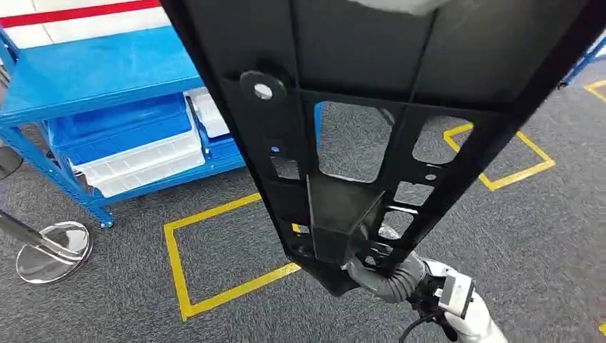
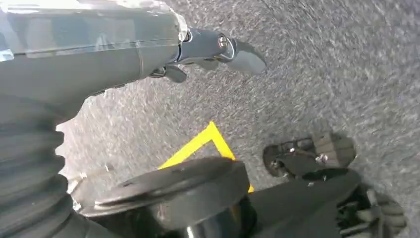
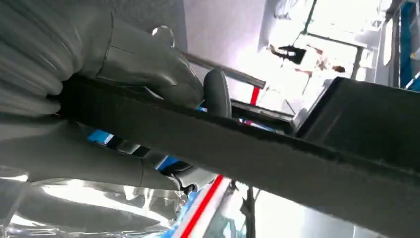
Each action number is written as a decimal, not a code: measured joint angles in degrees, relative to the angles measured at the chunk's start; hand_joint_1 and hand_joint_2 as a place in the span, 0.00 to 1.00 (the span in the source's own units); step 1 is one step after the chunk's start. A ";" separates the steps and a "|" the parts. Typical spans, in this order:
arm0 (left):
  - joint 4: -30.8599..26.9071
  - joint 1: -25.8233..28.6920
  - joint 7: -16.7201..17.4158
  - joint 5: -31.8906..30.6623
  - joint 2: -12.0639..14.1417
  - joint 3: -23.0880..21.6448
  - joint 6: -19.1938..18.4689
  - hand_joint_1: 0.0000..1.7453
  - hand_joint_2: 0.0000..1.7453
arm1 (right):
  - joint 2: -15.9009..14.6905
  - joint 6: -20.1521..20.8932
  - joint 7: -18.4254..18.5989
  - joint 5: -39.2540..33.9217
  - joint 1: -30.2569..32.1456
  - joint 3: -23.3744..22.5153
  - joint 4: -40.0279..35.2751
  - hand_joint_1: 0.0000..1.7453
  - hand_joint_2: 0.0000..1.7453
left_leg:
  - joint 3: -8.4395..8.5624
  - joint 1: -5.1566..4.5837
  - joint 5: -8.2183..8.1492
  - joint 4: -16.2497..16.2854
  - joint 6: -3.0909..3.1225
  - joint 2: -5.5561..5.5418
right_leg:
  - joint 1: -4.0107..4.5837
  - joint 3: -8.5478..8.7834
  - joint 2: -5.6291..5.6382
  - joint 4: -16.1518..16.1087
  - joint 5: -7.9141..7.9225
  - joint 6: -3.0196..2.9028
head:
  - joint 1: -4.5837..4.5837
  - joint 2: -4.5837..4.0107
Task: Take the parts from the cabinet and place them on the table.
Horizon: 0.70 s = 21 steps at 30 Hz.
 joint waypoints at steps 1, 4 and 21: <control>0.00 0.06 0.09 -0.24 0.15 -0.02 0.00 0.00 1.00 | 0.02 0.07 -0.11 0.00 0.42 -0.09 -0.02 1.00 1.00 | -0.12 0.02 0.02 0.03 -0.04 0.75 | -0.37 -1.62 -0.15 3.71 -1.08 0.35 | 0.00 0.00; 0.00 0.12 0.33 -0.37 0.42 -0.11 0.15 0.00 1.00 | 0.02 0.39 -0.77 0.00 1.63 -0.55 -0.31 1.00 1.00 | 0.04 0.31 -0.15 0.14 -0.67 2.57 | -1.29 1.67 -0.80 -1.39 3.06 1.13 | 0.00 0.00; -0.02 -0.23 -5.18 1.66 2.29 -0.31 1.20 0.00 1.00 | -0.13 5.77 -4.79 1.97 -0.61 1.57 2.51 1.00 1.00 | -3.24 -1.04 0.47 5.62 -0.33 -2.99 | 1.45 7.58 3.75 -12.54 5.84 -3.26 | -0.02 0.00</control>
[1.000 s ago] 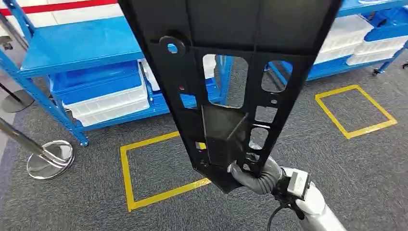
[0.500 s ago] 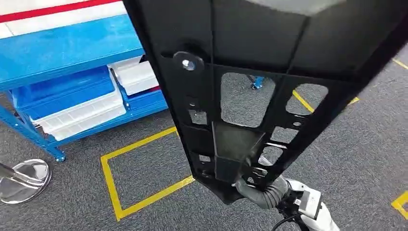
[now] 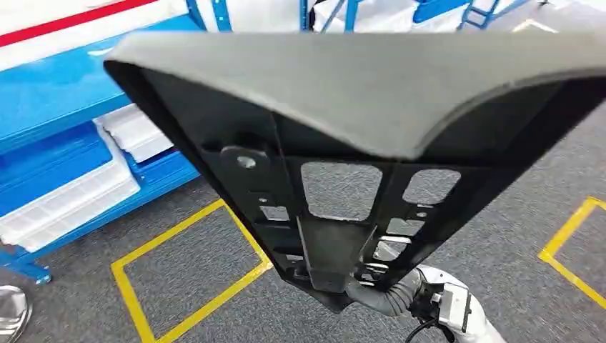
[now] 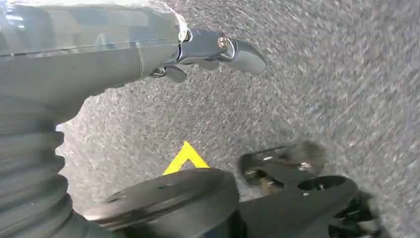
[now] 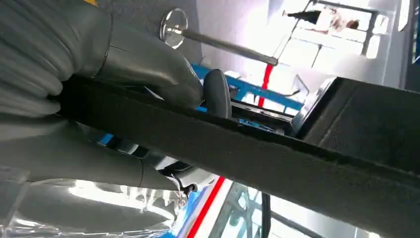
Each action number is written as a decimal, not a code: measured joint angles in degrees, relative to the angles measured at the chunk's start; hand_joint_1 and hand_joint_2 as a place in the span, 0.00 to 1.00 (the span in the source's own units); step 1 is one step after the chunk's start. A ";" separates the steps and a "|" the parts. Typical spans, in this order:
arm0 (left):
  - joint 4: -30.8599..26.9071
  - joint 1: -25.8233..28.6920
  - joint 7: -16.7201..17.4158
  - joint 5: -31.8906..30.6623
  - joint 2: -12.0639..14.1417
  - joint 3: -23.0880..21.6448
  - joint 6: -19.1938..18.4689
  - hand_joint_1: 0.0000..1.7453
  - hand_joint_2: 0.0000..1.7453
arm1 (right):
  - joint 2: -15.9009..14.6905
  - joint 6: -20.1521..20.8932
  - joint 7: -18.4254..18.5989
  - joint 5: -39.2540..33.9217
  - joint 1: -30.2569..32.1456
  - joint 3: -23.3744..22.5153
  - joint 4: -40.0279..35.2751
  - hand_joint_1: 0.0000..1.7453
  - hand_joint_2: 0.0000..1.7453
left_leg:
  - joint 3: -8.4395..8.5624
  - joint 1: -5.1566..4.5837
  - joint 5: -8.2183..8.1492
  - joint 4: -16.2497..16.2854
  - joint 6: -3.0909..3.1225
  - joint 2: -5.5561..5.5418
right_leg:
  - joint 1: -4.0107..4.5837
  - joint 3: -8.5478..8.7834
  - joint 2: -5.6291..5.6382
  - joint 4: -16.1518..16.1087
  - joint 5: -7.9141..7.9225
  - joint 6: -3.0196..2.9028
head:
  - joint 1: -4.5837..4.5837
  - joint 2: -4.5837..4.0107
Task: Take the parts from the cabinet and place them on the table.
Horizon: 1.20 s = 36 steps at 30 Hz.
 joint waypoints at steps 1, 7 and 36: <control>-0.09 0.00 -0.42 -0.15 0.44 0.00 0.26 0.00 1.00 | 0.00 -0.02 -0.04 0.00 -0.31 0.39 0.28 1.00 1.00 | 0.59 0.10 -0.59 -1.44 0.76 -2.54 | 0.05 -0.18 0.30 -0.02 0.06 0.09 | 0.04 0.00; -0.13 -0.19 -0.63 2.84 0.57 0.99 1.55 0.00 1.00 | 0.04 -0.24 0.85 -0.83 -1.49 1.07 1.07 1.00 1.00 | 2.22 0.47 0.86 -6.08 0.49 0.35 | -0.42 -2.00 -1.58 1.51 -0.63 1.93 | 0.02 0.00; -0.13 -0.20 5.16 -0.35 -0.42 1.57 -0.48 0.00 1.00 | -0.17 -6.19 -2.91 6.78 4.60 -1.14 0.50 1.00 1.00 | 1.37 0.85 0.05 -4.56 -0.22 -1.36 | -1.18 -1.83 3.53 -0.27 1.49 2.88 | 0.00 0.00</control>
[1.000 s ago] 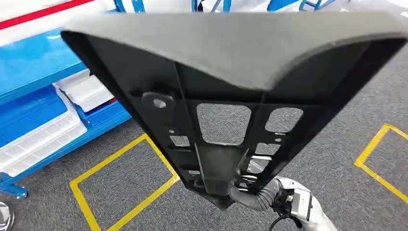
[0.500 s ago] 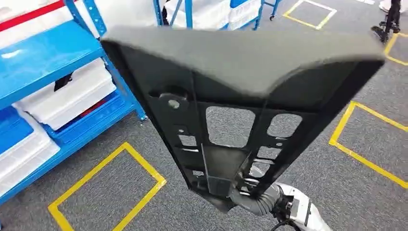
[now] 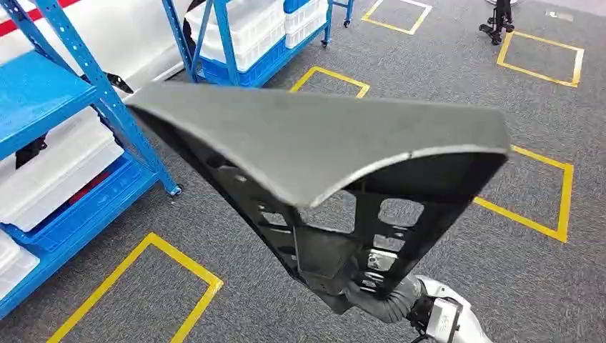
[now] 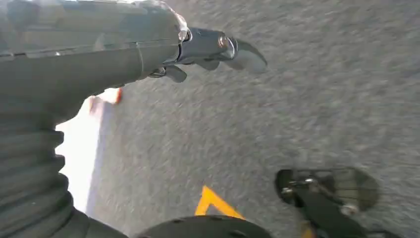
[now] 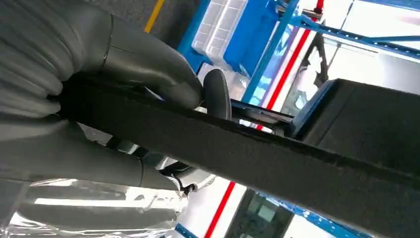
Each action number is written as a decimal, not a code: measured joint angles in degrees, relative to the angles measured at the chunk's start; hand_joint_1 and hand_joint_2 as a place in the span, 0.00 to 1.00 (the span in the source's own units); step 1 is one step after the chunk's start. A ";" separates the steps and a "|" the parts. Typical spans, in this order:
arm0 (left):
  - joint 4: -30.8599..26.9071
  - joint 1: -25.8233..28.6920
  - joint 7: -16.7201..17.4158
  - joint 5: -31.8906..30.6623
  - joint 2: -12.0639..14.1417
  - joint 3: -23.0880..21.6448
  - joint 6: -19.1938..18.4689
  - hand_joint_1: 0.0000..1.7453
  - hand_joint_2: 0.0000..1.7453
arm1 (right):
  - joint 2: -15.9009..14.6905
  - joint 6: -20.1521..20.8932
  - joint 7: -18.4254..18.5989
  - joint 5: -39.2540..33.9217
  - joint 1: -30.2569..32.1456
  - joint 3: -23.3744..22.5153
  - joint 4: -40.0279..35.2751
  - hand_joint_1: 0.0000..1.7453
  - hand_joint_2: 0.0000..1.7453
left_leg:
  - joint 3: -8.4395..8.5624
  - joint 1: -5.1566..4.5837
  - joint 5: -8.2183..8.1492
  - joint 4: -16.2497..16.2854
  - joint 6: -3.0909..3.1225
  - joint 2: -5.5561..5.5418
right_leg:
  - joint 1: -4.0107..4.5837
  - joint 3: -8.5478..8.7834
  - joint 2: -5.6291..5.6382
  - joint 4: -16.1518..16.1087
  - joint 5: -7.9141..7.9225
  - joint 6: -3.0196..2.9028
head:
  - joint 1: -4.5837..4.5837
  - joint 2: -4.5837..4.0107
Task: Take the parts from the cabinet and place them on the table.
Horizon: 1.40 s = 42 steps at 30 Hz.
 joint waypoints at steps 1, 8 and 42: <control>0.00 -0.62 0.00 -0.04 -0.09 -0.18 -0.02 0.00 1.00 | 0.18 -0.02 0.02 0.13 0.16 -0.02 -0.17 1.00 1.00 | 0.33 0.01 0.40 -0.54 0.20 0.74 | -0.12 -0.34 -2.37 0.95 -0.71 -0.11 | 0.02 0.00; 0.00 -1.22 -0.90 -0.53 -0.70 -0.74 -0.20 0.00 1.00 | 0.46 0.02 0.11 0.48 0.22 -0.13 -0.46 1.00 1.00 | 0.42 -0.10 0.13 -0.65 0.25 6.43 | -1.35 -4.94 -8.01 11.83 -4.70 1.57 | 0.02 0.00; -0.02 0.62 -0.70 -0.11 0.65 -0.74 3.63 0.00 1.00 | 0.59 2.62 1.07 -1.18 3.83 -4.59 -3.58 1.00 1.00 | 0.52 -0.96 -0.71 -0.06 -0.68 8.38 | -0.89 2.37 -11.56 -0.39 -2.20 0.51 | 0.02 0.00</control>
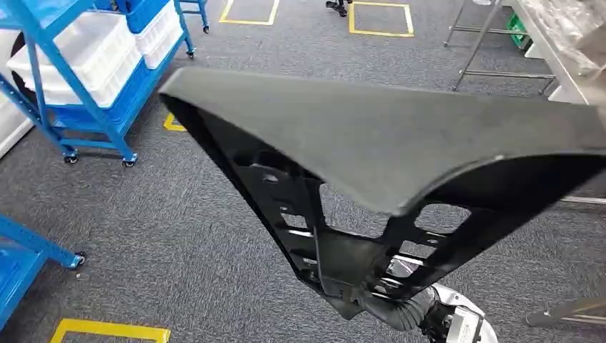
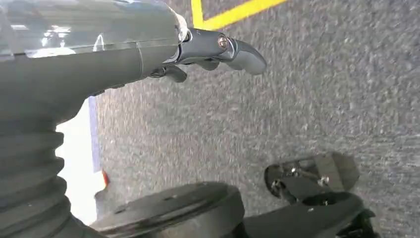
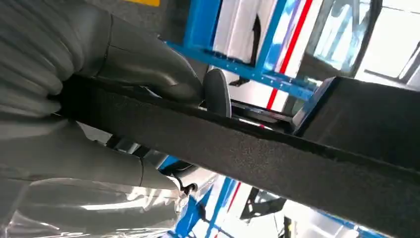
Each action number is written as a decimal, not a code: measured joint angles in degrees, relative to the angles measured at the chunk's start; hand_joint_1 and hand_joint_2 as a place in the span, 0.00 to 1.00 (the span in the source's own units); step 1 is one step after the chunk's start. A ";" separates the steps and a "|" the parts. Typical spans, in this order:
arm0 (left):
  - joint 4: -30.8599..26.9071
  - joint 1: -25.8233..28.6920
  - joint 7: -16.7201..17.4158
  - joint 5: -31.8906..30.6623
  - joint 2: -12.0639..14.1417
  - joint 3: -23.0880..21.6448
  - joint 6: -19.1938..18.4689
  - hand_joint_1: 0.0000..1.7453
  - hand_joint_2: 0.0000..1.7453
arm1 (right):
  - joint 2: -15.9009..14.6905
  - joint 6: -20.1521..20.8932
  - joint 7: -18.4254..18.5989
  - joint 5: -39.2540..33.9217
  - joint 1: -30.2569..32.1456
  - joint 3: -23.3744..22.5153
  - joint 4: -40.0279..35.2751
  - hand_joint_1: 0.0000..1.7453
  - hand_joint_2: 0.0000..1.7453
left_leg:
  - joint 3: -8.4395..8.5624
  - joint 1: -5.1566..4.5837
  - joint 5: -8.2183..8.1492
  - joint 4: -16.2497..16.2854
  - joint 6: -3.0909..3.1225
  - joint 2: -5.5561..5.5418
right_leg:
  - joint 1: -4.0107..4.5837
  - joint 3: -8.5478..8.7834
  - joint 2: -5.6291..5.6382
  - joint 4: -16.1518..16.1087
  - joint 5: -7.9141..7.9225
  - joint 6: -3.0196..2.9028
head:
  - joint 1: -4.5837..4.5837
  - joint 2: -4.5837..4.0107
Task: Take the parts from the cabinet and place them on the table.
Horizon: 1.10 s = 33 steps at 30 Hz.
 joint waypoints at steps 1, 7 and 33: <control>0.00 -0.04 0.04 -0.09 0.24 -0.02 0.22 0.00 1.00 | 0.00 0.09 0.13 0.00 0.09 -0.11 -0.15 1.00 1.00 | 0.11 0.02 -0.04 -0.02 -0.30 0.23 | 0.14 -0.20 0.73 0.20 -0.07 -0.28 | 0.00 0.00; 0.00 0.40 2.98 -1.91 1.16 -0.61 -0.11 0.00 1.00 | -0.07 0.00 0.02 -0.15 1.67 -1.03 -0.99 1.00 1.00 | -3.51 0.65 -6.57 9.69 -1.85 -4.15 | 0.02 -0.16 3.73 -0.18 0.24 -2.27 | 0.00 0.00; -0.02 1.24 3.43 -4.31 2.52 -3.08 0.59 0.00 1.00 | 0.24 -0.59 -1.53 0.04 5.06 -1.71 -2.60 1.00 1.00 | 0.14 -0.02 -0.35 0.20 -0.34 0.83 | 0.80 -0.39 1.95 0.43 -0.42 -1.02 | 0.00 0.00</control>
